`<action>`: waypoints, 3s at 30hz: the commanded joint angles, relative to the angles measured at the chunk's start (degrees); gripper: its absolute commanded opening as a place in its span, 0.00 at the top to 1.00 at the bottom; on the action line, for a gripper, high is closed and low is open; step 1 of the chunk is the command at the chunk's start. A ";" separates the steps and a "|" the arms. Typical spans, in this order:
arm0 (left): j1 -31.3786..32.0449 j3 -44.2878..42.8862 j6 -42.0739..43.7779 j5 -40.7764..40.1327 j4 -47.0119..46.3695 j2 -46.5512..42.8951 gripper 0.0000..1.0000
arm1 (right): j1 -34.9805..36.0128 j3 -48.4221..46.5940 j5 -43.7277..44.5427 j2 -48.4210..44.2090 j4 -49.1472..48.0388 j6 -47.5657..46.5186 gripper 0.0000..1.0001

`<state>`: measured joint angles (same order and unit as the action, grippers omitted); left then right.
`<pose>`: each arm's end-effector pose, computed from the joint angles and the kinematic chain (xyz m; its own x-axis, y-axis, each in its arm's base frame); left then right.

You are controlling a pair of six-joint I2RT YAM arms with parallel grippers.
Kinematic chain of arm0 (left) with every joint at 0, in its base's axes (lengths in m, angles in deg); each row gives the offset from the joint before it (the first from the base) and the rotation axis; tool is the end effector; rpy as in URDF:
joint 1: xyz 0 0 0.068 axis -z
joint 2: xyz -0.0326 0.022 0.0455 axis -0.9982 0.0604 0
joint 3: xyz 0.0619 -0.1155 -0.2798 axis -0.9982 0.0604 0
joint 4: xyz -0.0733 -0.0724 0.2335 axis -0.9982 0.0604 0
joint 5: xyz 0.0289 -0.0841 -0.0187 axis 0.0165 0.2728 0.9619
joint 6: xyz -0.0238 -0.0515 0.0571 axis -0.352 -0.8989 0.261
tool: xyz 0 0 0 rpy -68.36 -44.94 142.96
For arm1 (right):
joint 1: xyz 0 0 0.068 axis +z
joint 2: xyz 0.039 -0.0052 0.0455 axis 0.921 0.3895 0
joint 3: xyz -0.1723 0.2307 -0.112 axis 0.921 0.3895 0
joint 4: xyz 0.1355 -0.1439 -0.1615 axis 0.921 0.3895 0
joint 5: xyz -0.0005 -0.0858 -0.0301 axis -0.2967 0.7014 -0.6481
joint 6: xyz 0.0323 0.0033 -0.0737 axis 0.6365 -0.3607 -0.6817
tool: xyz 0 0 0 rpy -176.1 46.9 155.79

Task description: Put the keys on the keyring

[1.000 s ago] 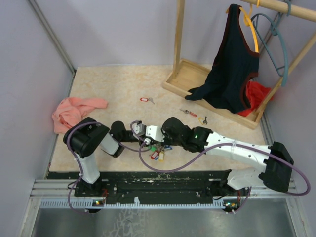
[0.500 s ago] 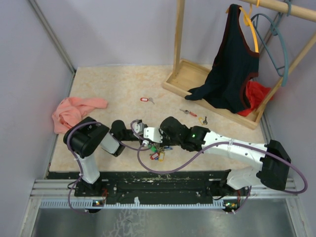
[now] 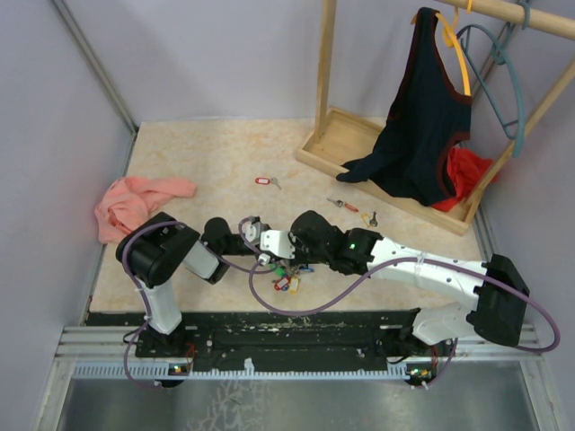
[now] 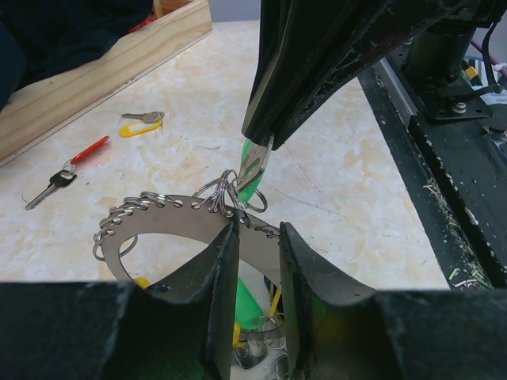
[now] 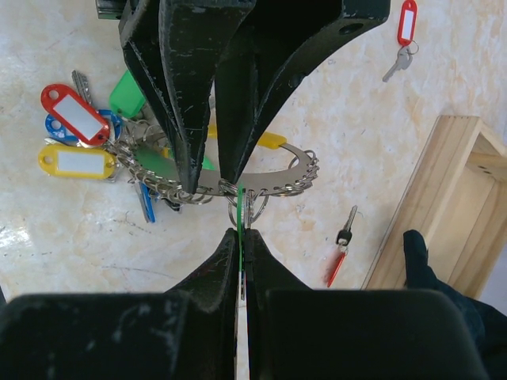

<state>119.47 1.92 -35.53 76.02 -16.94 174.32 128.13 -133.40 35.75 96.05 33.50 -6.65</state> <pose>0.2235 -0.2157 0.1843 0.1162 -0.0470 -0.9921 0.9928 -0.0254 0.1175 0.1468 0.2422 0.2852 0.2240 -0.8485 -0.4794 -0.8513 0.0691 -0.5201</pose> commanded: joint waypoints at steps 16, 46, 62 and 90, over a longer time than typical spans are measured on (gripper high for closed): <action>2.20 0.79 1.59 -4.79 -15.55 -2.25 0.76 | -0.15 -4.24 0.12 -0.13 -2.48 3.23 1.00; 2.67 7.18 2.55 -16.76 -15.54 -6.85 1.00 | -3.00 3.28 2.83 -5.22 1.98 17.36 1.00; 2.67 9.40 2.39 -17.04 -15.54 -7.28 1.00 | -3.40 0.17 2.28 -4.81 -0.73 11.56 1.00; 2.67 3.21 0.82 -13.31 -15.54 -6.57 0.66 | -2.70 -6.57 -2.75 -0.85 1.28 5.73 1.00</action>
<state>122.39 6.80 -33.48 61.53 -16.96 167.45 125.18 -136.43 33.74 95.57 36.95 -0.50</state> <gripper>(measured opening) 0.354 0.010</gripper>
